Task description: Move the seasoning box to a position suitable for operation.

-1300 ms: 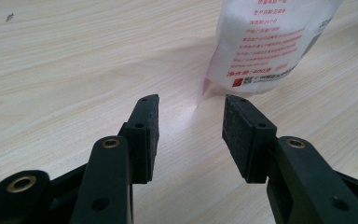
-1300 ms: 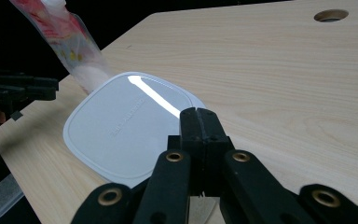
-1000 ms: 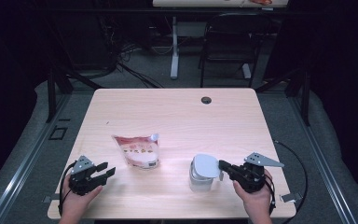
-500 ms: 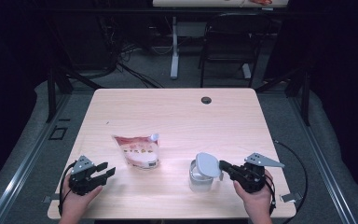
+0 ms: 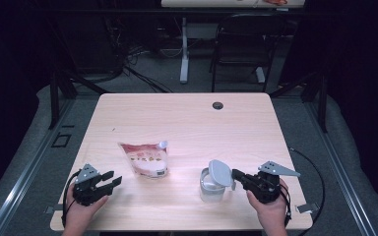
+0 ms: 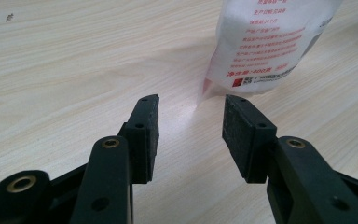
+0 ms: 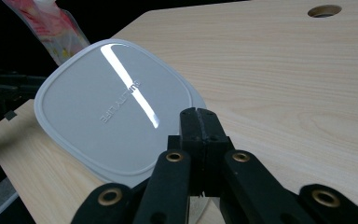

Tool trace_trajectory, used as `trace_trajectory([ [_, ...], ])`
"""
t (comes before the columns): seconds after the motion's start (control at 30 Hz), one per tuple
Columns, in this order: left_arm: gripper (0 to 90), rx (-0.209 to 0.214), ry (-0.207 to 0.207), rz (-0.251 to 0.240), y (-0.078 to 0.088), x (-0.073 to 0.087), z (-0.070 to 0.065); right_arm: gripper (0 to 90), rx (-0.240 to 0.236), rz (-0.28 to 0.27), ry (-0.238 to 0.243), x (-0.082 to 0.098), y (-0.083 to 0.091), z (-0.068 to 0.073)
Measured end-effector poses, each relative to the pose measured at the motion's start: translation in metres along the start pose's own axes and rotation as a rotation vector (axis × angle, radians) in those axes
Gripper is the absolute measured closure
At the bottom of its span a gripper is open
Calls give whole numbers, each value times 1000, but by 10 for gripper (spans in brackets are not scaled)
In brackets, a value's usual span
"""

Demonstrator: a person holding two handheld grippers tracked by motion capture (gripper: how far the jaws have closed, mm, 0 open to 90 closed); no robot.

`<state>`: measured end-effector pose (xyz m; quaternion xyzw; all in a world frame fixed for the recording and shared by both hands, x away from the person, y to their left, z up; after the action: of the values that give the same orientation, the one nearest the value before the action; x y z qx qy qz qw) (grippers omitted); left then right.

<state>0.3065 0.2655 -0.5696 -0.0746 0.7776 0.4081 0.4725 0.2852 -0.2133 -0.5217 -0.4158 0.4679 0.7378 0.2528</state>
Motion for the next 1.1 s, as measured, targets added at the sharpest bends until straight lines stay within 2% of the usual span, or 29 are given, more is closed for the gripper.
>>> trace_trajectory([
  [0.73, 562, 1, -1, -2, 0, 0, 0, 900, 11, 25, -19, 4, -4, -4],
  [0.9, 562, 0, -1, 0, 0, 0, 0, 900, -8, 31, -56, 6, -6, -7],
  [1.1, 562, -1, -1, 0, 0, 0, 0, 900, -6, 40, -61, 7, -7, -8],
])
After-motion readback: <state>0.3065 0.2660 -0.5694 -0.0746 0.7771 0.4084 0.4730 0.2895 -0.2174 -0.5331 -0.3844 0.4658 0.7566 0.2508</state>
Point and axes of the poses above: each handheld gripper's, and its own axes: y roughly backward along the jaws, x roughly out of its underside, z roughly to its left, the point moved 3 cm from there along -y, roughly forward along the jaws, and after that the axes turned 12 degrees about x, right-handed, at the moved point
